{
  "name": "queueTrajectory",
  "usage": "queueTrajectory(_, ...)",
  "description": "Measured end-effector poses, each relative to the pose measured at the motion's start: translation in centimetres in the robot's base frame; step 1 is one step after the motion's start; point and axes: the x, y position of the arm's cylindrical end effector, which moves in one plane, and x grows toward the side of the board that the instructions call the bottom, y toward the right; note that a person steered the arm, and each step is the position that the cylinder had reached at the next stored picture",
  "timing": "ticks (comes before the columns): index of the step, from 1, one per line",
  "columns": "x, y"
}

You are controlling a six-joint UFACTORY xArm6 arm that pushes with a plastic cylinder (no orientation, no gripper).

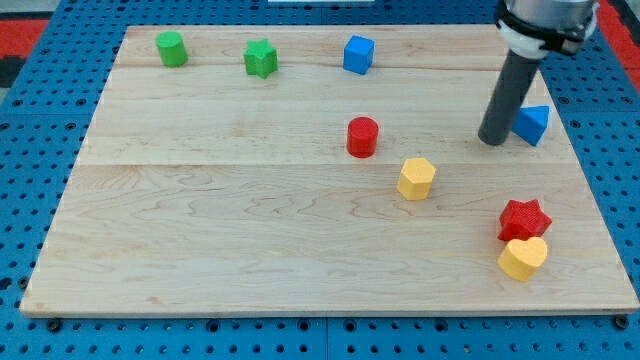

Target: Move the blue triangle to the right of the blue cube

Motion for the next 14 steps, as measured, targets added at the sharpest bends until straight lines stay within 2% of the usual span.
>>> queueTrajectory(2,1.2,9.3)
queueTrajectory(3,-4.5,4.4)
queueTrajectory(4,-7.5,0.6)
queueTrajectory(5,-8.0,-0.6)
queueTrajectory(6,-6.0,0.2)
queueTrajectory(7,-5.8,-0.4)
queueTrajectory(9,-11.4,-2.0)
queueTrajectory(10,-12.3,-1.7)
queueTrajectory(11,-6.3,-0.3)
queueTrajectory(12,-3.5,-2.1)
queueTrajectory(13,-7.9,-4.6)
queueTrajectory(14,-10.9,-4.6)
